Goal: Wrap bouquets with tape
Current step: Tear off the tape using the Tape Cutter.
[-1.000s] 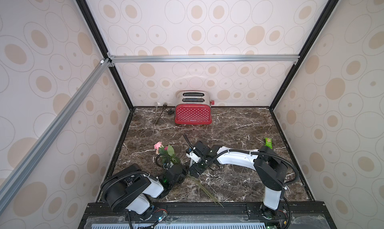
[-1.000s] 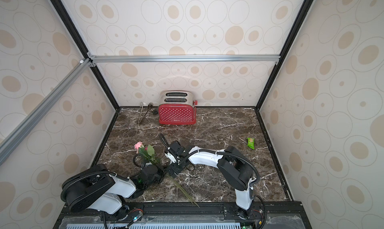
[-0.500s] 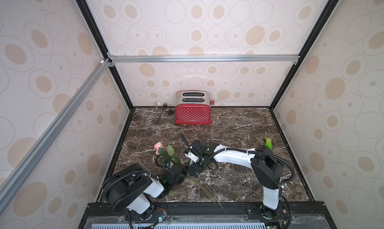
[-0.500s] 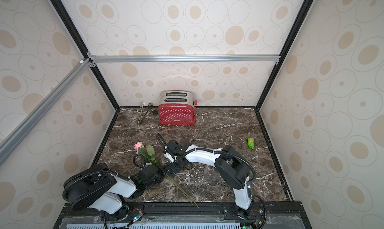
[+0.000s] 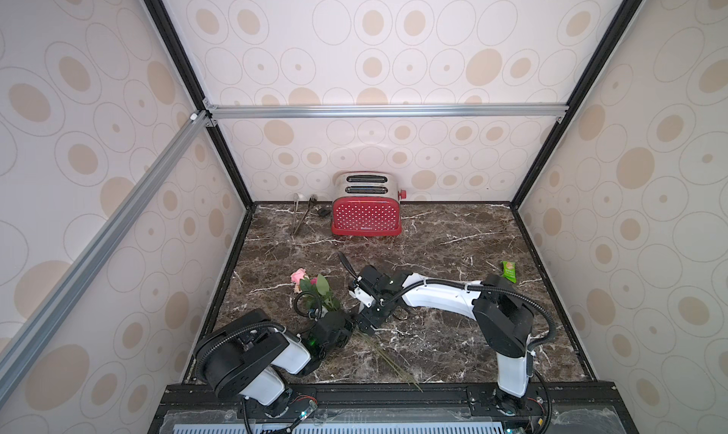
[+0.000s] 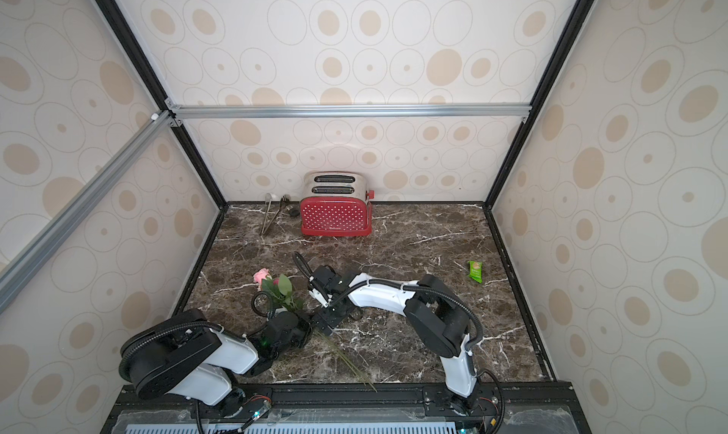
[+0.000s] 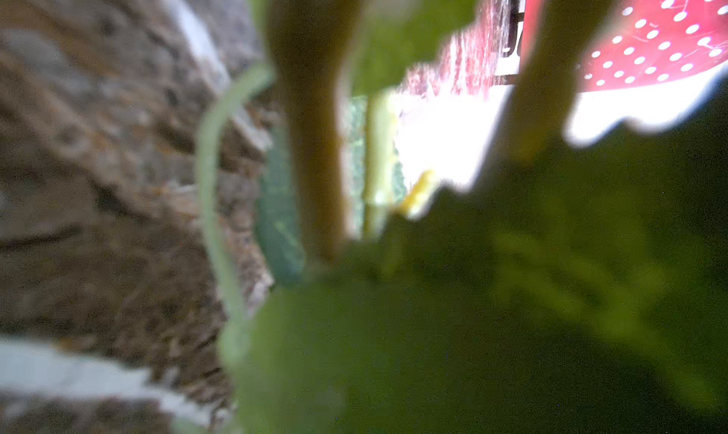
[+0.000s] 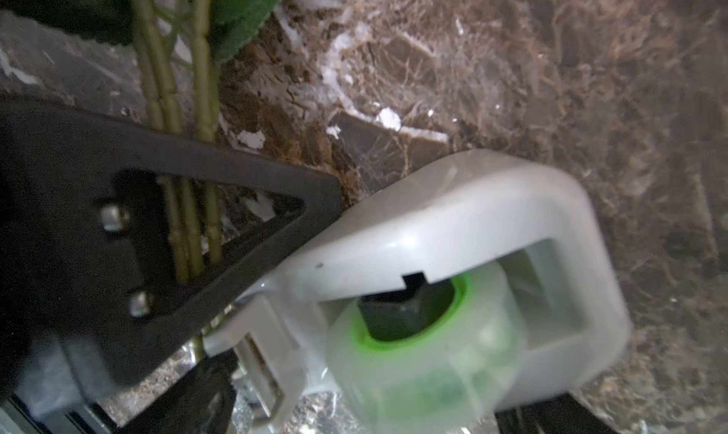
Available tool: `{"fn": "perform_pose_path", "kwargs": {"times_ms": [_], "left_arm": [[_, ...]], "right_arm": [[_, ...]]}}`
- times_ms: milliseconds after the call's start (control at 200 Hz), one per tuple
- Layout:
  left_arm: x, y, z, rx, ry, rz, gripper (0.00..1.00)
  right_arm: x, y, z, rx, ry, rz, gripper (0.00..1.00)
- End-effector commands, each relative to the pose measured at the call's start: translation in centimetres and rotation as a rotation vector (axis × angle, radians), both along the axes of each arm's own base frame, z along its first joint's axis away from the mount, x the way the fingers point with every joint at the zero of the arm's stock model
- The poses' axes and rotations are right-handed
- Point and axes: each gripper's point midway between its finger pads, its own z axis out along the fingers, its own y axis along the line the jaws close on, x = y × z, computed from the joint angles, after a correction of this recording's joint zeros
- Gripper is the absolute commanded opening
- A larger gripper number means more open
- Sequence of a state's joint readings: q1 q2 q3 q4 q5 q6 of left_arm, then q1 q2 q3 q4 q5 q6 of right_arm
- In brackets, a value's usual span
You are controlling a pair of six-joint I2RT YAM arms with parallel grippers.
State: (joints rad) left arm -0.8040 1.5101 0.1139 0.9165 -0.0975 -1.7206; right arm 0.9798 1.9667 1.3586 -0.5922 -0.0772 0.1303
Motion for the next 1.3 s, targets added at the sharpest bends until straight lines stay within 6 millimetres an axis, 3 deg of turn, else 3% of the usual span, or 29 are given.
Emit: {"fn": "perform_pose_path", "kwargs": {"times_ms": [0, 135, 230, 595, 1086, 1291], "left_arm": [[-0.3, -2.1, 0.9, -0.07, -0.006, -0.076, 0.0], [0.0, -2.2, 1.1, -0.076, -0.012, -0.076, 0.0], [0.7, -2.2, 1.4, -0.08, -0.021, -0.075, 0.0], [6.7, -2.8, 4.9, -0.028, -0.116, -0.096, 0.0], [6.3, -1.6, 3.5, -0.011, -0.094, -0.086, 0.0], [6.7, -1.5, 5.2, 0.023, -0.13, -0.093, 0.0]], "right_arm": [[3.0, -4.7, -8.0, -0.302, -0.159, -0.029, 0.98], [3.8, -5.0, -7.9, -0.263, -0.126, -0.125, 0.99], [5.7, -4.9, -6.8, -0.202, -0.119, -0.223, 0.99], [12.3, -3.1, -2.2, -0.091, -0.189, -0.331, 0.99], [10.6, -0.3, 3.8, 0.155, -0.096, -0.223, 1.0], [10.9, -0.9, 7.0, 0.223, -0.131, -0.268, 1.0]]}}
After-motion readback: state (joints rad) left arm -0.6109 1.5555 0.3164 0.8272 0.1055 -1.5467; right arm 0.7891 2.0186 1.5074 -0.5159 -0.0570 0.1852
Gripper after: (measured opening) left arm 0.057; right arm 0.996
